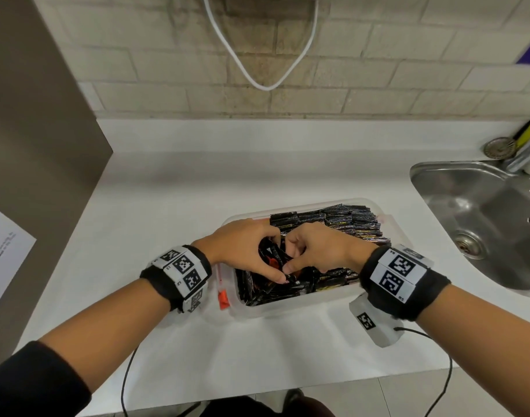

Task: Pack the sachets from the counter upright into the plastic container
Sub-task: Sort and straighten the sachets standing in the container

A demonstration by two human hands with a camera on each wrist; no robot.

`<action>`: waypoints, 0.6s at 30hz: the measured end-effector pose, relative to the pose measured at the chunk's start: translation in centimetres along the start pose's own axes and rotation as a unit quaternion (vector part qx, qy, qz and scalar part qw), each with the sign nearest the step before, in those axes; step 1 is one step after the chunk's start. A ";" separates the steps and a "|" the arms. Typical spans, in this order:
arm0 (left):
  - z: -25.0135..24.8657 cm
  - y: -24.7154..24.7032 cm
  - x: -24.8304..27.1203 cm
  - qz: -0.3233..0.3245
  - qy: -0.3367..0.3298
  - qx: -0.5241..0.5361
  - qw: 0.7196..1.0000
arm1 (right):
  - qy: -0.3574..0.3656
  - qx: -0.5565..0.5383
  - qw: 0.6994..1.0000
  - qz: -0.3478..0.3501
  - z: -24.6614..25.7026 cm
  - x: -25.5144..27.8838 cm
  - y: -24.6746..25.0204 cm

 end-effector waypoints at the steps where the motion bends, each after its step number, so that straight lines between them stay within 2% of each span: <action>1: 0.0 -0.1 0.1 -0.015 -0.002 -0.010 1.000 | -0.002 -0.014 1.000 0.012 -0.1 0.0 0.0; 3: -0.2 -0.3 0.2 -0.047 -0.006 -0.026 0.999 | -0.003 -0.032 0.999 0.044 -0.2 0.1 0.1; 7: -0.4 -0.1 0.6 -0.052 -0.004 -0.035 0.998 | -0.006 -0.051 0.994 0.094 0.2 0.7 0.4; 18: -0.2 -0.1 0.5 -0.042 -0.017 0.024 0.999 | -0.020 -0.017 0.999 0.034 0.1 1.7 2.0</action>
Point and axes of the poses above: each hand's wrist, its own x-axis away from the middle knuckle, its own y-axis out of the back of the hand, z = x × y, the point moved 3 cm from there along -x, towards the middle knuckle, and after that the axes turned 9 degrees about z, right-handed, at the moved point
